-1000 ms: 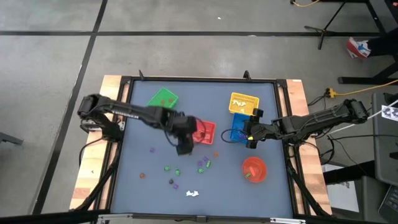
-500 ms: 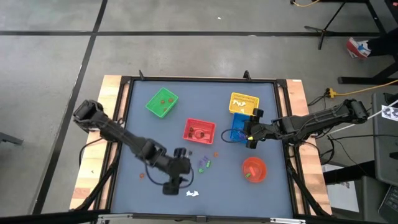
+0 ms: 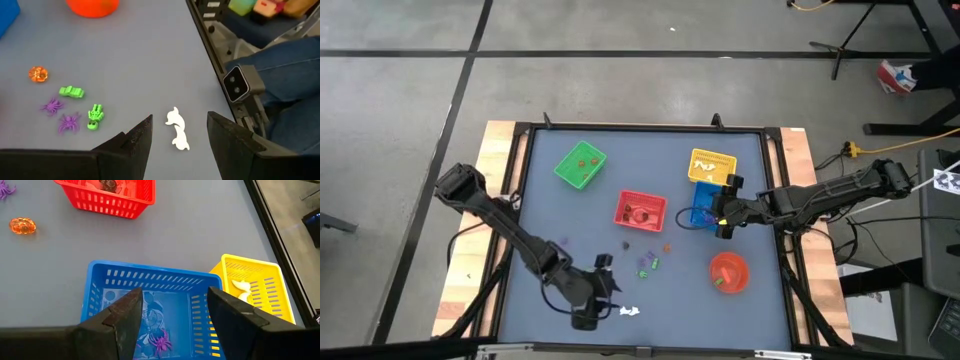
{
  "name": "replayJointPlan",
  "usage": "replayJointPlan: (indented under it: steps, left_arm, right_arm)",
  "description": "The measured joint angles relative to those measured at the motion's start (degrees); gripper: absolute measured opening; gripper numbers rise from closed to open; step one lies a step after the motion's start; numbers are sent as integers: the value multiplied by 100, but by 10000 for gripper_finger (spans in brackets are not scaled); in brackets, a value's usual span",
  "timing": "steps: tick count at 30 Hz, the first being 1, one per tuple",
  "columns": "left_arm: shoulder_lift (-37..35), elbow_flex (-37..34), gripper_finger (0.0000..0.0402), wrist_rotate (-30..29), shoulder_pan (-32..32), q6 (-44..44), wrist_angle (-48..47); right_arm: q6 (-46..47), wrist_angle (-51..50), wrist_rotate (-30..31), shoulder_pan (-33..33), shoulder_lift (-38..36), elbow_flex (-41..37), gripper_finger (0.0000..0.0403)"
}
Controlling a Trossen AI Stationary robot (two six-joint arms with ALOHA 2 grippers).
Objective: Sort Halloween decoration
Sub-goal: Put the white ghost toy into the yellow bin
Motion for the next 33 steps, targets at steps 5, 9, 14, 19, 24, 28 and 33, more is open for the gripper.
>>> replayJointPlan:
  steps: [5,9,14,19,24,28,33]
  left_arm:
    - [11,-383,171,-149,-65,0,657]
    - [199,-487,171,-170,-72,164,1032]
    - [680,-487,171,-131,-71,533,1452]
    - [1057,-487,171,-112,-72,492,1599]
    - [1348,-487,171,-99,-72,490,1781]
    - [1601,-487,171,74,-79,471,1968]
    - [1888,-485,171,212,-83,189,2257]
  right_arm:
    - [0,0,0,0,0,0,221]
    - [0,1,0,0,0,0,221]
    - [0,2,0,-1,0,0,221]
    - [-1,1,0,0,0,0,221]
    - [-2,2,0,-1,0,2,221]
    - [-2,1,0,0,0,2,221]
    - [-2,2,0,-1,0,2,221]
